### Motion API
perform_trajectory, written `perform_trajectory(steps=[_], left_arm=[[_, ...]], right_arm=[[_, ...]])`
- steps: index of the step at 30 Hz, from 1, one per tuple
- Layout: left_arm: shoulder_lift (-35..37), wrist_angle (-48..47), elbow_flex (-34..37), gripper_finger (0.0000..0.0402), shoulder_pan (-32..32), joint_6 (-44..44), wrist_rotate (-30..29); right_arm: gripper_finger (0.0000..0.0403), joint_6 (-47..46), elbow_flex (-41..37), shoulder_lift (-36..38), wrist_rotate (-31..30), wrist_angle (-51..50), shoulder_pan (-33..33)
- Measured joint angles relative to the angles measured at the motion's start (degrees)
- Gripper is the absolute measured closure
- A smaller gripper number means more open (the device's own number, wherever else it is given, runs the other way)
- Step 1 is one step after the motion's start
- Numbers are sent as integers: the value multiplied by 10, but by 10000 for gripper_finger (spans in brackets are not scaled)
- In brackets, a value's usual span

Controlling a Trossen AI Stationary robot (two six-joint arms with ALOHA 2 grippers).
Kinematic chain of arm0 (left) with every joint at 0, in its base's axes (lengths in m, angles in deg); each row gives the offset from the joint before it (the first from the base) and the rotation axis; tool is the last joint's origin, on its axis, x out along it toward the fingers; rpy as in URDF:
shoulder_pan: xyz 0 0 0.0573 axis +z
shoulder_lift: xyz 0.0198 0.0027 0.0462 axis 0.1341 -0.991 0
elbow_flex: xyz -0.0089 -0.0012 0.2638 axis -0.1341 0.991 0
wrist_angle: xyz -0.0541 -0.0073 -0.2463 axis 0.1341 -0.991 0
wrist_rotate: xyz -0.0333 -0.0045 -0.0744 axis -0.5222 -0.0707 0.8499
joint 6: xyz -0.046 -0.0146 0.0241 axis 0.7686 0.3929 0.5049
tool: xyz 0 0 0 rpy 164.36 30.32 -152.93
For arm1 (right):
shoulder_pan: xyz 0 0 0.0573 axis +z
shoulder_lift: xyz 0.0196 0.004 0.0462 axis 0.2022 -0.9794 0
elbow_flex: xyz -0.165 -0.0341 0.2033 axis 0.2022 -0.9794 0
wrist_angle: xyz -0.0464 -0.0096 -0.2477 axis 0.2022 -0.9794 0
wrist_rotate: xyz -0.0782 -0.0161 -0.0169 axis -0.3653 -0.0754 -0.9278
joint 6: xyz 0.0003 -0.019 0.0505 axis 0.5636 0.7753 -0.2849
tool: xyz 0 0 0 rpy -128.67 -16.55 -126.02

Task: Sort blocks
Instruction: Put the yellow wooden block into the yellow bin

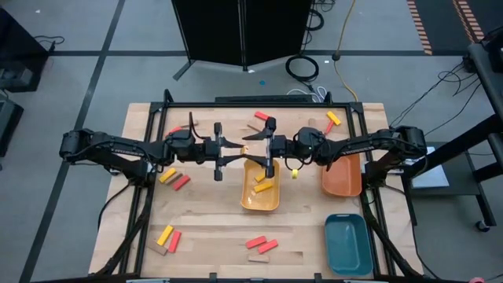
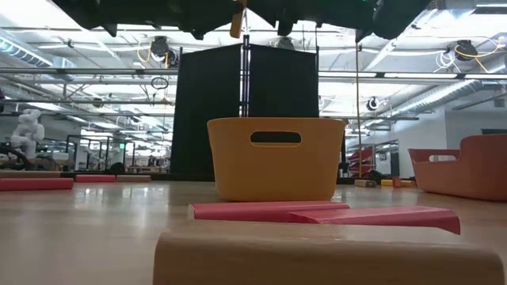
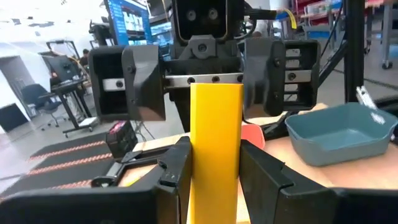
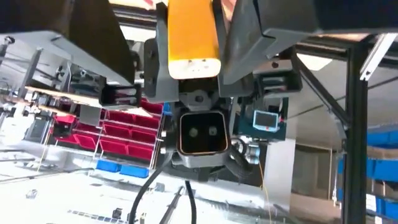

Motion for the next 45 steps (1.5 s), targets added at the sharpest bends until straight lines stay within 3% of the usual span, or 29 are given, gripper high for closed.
perform_trajectory(steps=[20, 23, 27, 33, 41, 45], left_arm=[[0, 23, 0, 299, 0, 37, -20], [1, 15, 0, 287, 0, 39, -23], [1, -27, -1, 242, 0, 11, -37], [65, -249, -8, 172, -4, -8, -182], [122, -628, -6, 163, -5, 205, -184], [121, -753, -7, 163, -4, 313, -169]], right_arm=[[319, -12, 4, 0, -1, -3, 1], [326, -10, 4, -1, -1, 0, 1], [315, -5, 4, 0, 0, 9, 1], [310, -26, 4, 9, 0, -40, 1], [311, -89, 4, 10, 0, -324, 1], [311, -113, 4, 10, 3, -403, 3]])
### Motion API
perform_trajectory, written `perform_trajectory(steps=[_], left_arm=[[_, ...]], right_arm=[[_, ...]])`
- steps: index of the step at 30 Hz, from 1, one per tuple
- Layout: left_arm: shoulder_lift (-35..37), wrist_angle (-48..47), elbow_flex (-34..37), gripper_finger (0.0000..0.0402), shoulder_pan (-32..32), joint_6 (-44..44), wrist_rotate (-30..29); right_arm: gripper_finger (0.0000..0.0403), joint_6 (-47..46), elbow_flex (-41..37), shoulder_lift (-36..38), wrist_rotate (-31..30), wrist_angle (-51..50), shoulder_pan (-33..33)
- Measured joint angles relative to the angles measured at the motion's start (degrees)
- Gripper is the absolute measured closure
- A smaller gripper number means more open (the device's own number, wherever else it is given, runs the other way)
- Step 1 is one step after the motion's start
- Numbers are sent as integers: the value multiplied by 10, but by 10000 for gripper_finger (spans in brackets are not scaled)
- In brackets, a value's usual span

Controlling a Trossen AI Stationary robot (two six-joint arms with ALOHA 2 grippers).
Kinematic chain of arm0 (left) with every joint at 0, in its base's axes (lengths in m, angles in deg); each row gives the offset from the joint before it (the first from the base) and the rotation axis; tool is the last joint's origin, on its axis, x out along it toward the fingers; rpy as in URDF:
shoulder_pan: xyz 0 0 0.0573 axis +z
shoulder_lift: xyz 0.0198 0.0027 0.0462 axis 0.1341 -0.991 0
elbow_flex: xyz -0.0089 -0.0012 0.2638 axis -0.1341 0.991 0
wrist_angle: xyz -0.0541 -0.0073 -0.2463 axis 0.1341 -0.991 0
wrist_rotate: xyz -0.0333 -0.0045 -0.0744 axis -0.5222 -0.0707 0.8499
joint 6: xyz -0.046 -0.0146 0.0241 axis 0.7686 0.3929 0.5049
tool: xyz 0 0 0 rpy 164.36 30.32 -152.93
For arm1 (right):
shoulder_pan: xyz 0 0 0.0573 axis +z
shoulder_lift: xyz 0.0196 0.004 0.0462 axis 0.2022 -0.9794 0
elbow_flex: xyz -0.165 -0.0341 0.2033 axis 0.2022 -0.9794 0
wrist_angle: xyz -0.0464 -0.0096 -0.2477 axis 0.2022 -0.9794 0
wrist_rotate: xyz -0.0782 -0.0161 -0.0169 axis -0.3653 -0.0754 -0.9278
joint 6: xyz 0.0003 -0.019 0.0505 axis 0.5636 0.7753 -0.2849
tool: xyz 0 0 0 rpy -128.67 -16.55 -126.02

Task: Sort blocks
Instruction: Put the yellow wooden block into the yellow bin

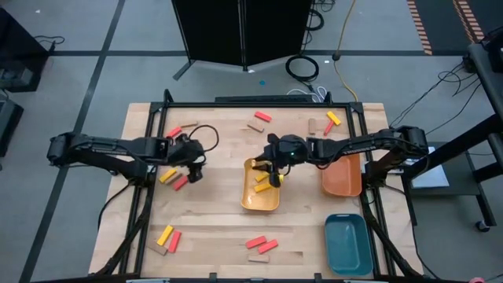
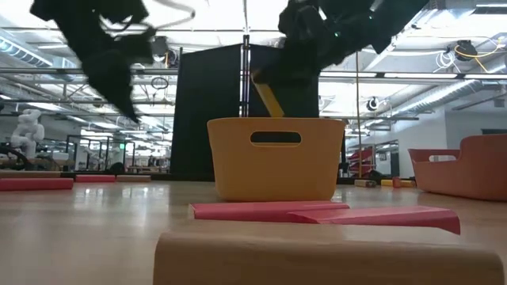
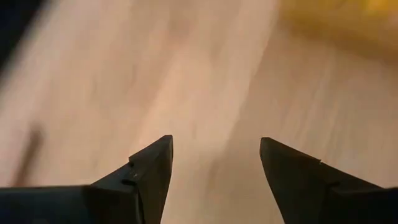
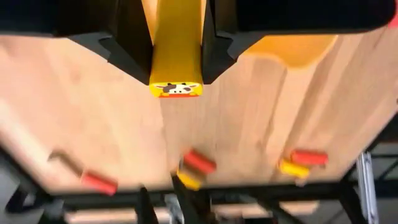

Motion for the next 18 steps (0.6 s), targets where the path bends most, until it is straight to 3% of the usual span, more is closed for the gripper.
perform_trajectory(steps=[9, 18], left_arm=[[-4, -90, 0, 162, -34, 175, 196], [-4, -107, 0, 162, -155, 415, 300]], right_arm=[[302, -8, 0, 0, 57, -48, 28], [212, -6, 0, 0, 52, -77, 31]])
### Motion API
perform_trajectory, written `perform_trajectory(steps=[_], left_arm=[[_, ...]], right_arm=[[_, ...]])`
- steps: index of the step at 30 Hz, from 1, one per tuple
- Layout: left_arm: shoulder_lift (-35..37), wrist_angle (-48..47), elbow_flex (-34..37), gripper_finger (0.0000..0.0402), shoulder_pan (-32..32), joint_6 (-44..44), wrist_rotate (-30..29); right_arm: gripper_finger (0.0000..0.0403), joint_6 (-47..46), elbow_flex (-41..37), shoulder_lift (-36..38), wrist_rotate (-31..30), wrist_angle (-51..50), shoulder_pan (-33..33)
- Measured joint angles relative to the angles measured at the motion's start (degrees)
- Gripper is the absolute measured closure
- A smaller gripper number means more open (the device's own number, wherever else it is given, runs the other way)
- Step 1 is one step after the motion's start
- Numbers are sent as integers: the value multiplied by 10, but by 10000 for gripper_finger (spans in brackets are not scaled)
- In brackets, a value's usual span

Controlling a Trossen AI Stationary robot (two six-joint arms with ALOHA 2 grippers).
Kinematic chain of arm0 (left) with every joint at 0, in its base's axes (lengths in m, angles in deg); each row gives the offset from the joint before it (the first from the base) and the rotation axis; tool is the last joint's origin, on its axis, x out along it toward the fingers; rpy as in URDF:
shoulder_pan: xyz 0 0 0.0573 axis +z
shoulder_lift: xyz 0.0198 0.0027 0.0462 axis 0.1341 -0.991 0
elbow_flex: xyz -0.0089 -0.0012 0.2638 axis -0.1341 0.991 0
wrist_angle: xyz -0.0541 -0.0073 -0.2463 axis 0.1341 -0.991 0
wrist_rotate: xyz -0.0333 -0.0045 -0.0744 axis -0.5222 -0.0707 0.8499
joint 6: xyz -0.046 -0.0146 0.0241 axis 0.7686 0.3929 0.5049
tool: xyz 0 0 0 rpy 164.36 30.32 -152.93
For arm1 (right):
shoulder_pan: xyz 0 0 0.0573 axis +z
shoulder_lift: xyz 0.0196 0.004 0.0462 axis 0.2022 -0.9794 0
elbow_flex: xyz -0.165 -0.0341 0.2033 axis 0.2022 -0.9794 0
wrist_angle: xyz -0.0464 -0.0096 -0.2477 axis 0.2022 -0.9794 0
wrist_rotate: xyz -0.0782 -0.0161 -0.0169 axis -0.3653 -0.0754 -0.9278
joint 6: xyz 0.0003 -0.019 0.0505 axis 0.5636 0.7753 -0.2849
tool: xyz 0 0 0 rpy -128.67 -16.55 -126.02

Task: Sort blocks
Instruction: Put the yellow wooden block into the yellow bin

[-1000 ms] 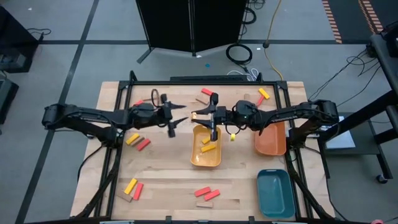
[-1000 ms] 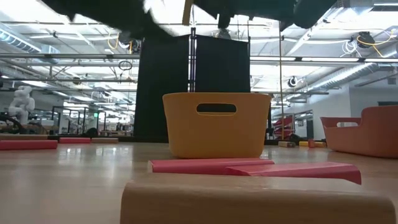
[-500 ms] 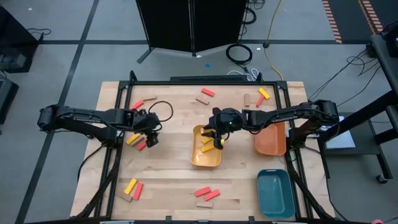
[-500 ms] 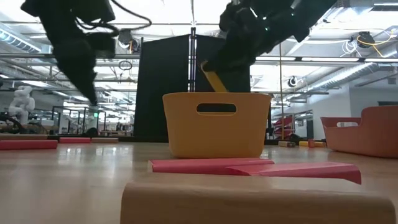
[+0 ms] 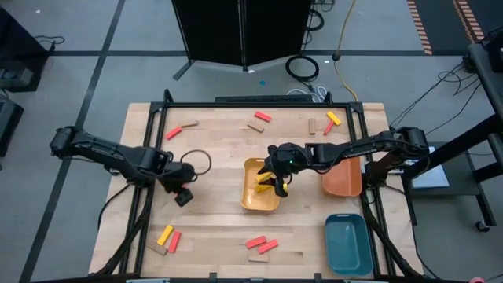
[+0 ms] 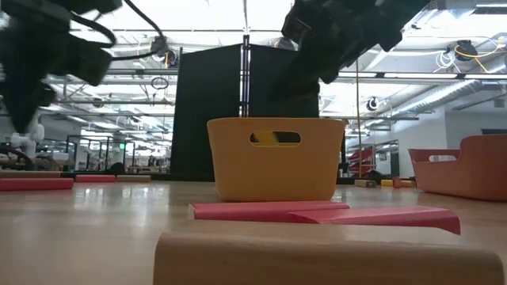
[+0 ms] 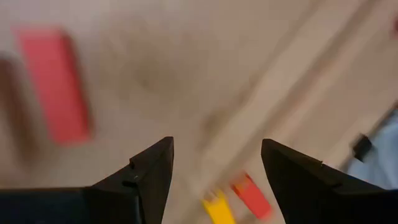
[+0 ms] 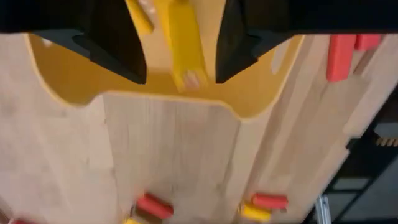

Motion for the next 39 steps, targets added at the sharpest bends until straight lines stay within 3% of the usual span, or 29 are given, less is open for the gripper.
perform_trajectory(steps=[8, 15, 19, 39], left_arm=[[-5, 22, 0, 162, -143, 227, 29], [-48, 146, 0, 162, -250, 363, 30], [-91, 150, -1, 162, -291, 423, 33], [-225, 148, 0, 162, -326, 428, 57]], right_arm=[[149, 45, 0, 0, -29, -17, -2], [149, 81, 0, 0, -26, 48, 4], [150, 96, 0, 0, -24, 87, 4], [151, 103, 0, 0, -25, 106, 4]])
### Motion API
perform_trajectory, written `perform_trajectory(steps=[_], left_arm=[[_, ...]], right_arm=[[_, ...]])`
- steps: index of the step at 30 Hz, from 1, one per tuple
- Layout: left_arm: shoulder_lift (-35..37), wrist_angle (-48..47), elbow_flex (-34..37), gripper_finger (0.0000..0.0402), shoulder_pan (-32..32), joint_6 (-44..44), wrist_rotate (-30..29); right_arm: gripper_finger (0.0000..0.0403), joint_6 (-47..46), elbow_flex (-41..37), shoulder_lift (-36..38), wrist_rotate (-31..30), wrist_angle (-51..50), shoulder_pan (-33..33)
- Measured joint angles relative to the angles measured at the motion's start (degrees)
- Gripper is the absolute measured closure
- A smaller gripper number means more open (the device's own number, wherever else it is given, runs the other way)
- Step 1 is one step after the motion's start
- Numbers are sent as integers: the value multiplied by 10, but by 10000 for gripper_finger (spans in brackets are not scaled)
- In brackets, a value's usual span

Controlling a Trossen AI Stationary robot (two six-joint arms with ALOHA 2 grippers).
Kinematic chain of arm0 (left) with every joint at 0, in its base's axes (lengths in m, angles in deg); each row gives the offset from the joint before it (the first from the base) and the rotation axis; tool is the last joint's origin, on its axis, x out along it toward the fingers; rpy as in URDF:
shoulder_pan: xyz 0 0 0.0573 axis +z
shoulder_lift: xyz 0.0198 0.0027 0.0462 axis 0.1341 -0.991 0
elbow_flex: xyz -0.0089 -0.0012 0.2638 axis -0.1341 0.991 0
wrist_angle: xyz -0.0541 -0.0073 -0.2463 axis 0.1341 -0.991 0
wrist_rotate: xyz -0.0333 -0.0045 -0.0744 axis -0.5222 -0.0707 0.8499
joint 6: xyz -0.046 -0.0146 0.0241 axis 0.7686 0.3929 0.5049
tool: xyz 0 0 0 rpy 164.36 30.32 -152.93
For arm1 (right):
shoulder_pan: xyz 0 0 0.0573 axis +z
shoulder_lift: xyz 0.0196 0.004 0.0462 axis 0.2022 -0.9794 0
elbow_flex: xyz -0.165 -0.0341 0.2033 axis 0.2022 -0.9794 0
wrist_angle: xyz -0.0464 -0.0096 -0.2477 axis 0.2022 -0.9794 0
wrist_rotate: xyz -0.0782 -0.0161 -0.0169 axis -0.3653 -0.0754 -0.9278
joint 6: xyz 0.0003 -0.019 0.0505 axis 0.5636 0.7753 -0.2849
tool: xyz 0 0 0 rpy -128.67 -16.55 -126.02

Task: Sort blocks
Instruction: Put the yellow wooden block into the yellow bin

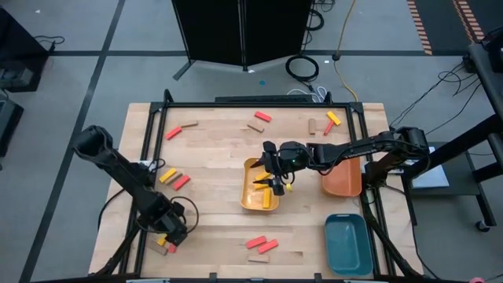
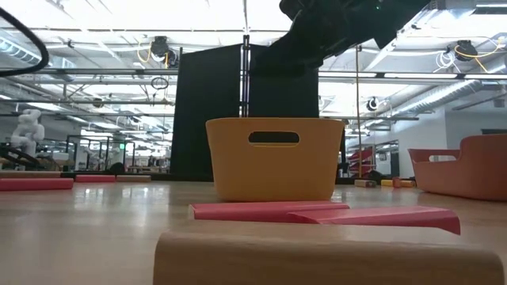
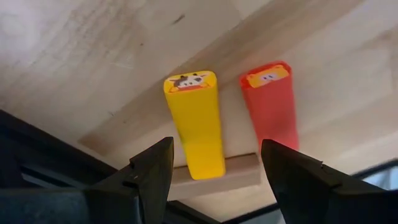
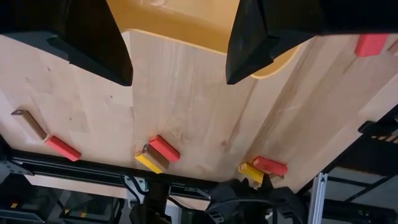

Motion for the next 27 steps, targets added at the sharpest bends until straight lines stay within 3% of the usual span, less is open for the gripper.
perform_trajectory(steps=[13, 22, 27], left_arm=[[-36, -12, 0, 167, -15, -6, 1], [-37, -14, 0, 245, -15, -4, -1], [-42, 13, 12, 260, -15, -5, 0]], right_arm=[[151, -2, 0, 0, 0, 0, 0], [151, -3, 0, 0, -1, 0, 0], [151, -17, 0, 0, -1, -4, 0]])
